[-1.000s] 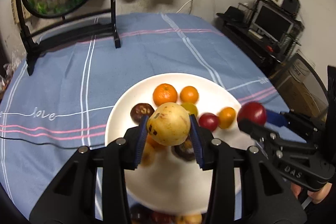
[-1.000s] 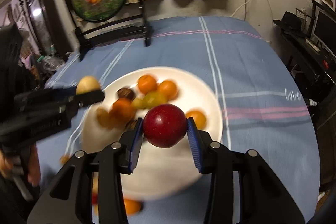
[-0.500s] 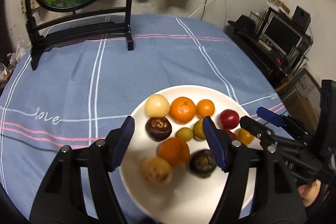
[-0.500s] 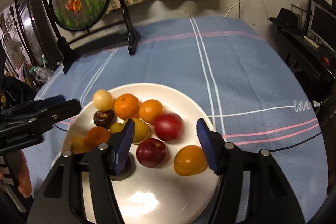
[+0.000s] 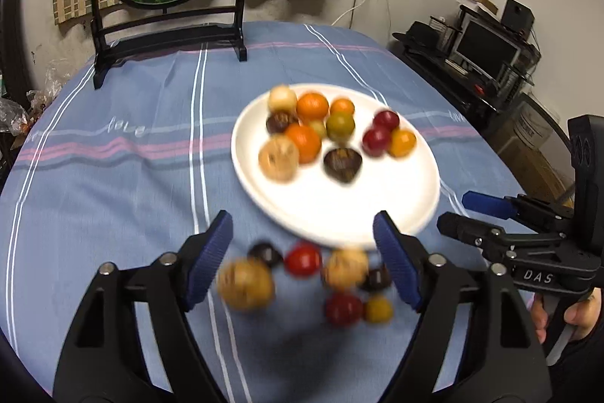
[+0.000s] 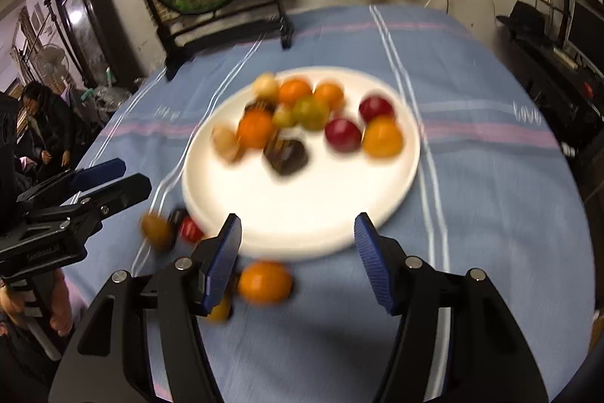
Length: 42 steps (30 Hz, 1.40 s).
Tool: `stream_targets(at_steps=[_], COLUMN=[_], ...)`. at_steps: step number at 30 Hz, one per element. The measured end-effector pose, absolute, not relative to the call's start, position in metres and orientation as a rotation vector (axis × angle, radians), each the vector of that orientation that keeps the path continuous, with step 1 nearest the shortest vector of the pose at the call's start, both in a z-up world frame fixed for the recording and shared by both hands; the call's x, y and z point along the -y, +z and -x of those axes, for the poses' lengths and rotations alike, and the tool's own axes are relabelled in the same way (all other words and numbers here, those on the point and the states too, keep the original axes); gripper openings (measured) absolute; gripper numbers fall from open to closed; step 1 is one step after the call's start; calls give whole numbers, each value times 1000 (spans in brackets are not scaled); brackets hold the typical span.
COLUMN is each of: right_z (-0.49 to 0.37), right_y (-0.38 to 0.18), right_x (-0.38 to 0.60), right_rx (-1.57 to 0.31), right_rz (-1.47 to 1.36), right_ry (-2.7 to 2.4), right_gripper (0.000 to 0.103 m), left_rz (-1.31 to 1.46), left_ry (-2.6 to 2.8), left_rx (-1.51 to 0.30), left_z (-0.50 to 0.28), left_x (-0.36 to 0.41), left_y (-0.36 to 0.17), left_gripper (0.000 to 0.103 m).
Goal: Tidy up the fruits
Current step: 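Lower the pale fruit and red apple onto the plate and open both tools, then grasp the speckled pale fruit with the left tool while the right tool grasps a small yellow fruit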
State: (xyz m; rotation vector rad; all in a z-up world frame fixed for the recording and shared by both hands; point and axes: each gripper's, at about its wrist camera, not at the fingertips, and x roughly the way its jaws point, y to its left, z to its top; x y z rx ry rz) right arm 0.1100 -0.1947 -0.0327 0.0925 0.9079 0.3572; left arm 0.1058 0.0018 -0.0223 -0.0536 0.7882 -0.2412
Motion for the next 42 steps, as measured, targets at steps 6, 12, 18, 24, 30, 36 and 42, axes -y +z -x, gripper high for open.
stream_targets(at_steps=[6,12,18,24,30,36,42], right_z=[-82,-66,-69,-82,-72,-70,-67], right_y=[-55,-63,-76,-88,-79,-82,-83], right_x=[192,163,126,116,129,152,157], right_rx=[-964,-960,-971,-980,-988,-1017,-1018], right_rz=[-100,-85,-10,21,-6,-79,-99], right_ry=[345,431,503,476,484,468,480], right_gripper=[63,63,42,26,26,26,26], left_rz=[80,124,150,116,91,78,72], left_ry=[-210,-151,-134,-146,-145,-161,-176], left_rx=[-841,-845,-850,-879,-910,-913,-930], left_z=[-75,-68,-67,-75,-98,-114,-125], left_x=[-23,-48,-61,-56,-47,-39,-33], left_y=[-46,-49,-52,-61,-78,-87,-98], left_gripper=[80,80,80,81,81,63,46])
